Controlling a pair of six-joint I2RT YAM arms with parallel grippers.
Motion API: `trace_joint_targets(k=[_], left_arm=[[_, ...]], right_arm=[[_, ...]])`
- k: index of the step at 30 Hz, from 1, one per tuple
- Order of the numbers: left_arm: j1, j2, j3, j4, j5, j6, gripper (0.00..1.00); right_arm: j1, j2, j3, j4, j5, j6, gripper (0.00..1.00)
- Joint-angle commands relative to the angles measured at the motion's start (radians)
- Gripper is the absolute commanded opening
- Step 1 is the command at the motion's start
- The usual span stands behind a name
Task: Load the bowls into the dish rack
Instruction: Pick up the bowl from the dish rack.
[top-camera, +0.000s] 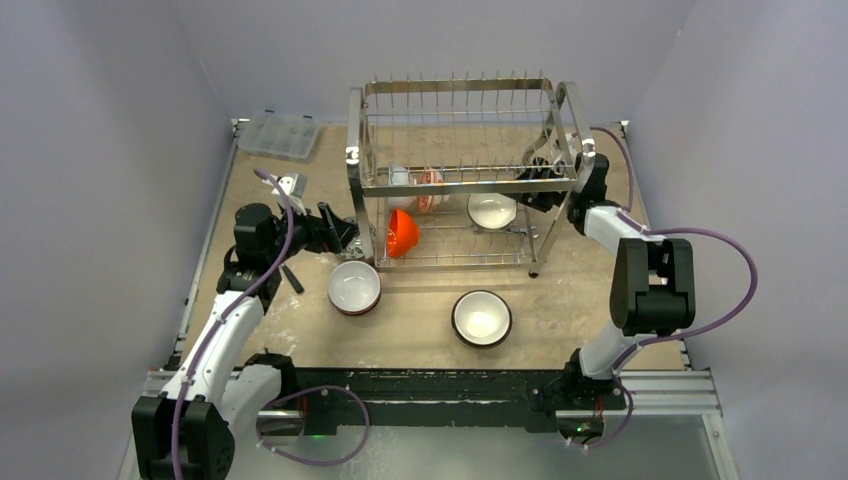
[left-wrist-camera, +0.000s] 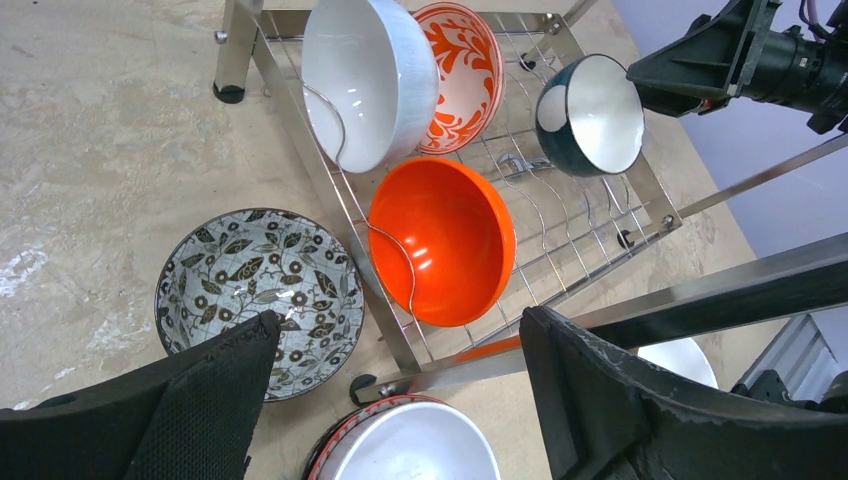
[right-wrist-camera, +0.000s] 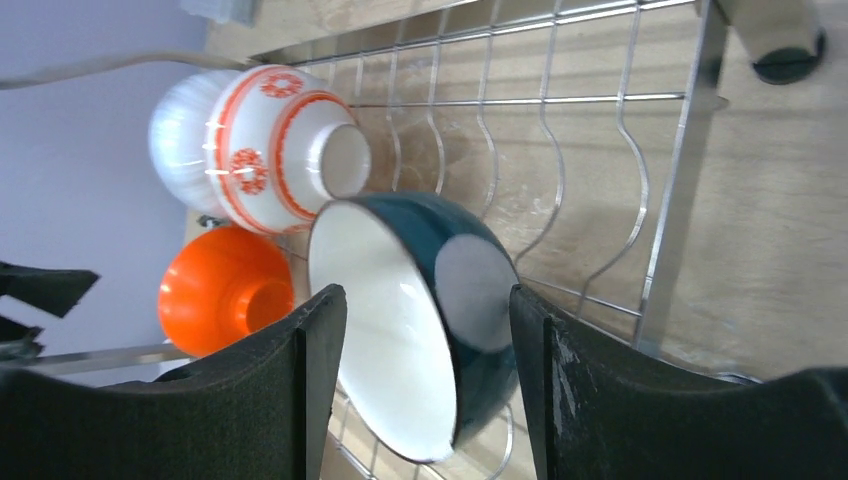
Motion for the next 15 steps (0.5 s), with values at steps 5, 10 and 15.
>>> trace_joint_targets(k=[5, 10, 15], left_arm=[[-0.019, -0.046, -0.007, 0.017, 0.079, -0.010, 0.87], [-0.018, -0.106, -0.007, -0.021, 0.062, -0.015, 0.86], [-0.019, -0.179, -0.026, -0.061, 0.058, -0.054, 0.83]], right_arm=[[0.043, -0.022, 0.028, -0.119, 0.156, -0.184, 0.63], [0.048, 0.012, 0.026, -0.104, 0.137, -0.201, 0.55], [0.062, 0.042, 0.039, -0.089, 0.112, -0.191, 0.36]])
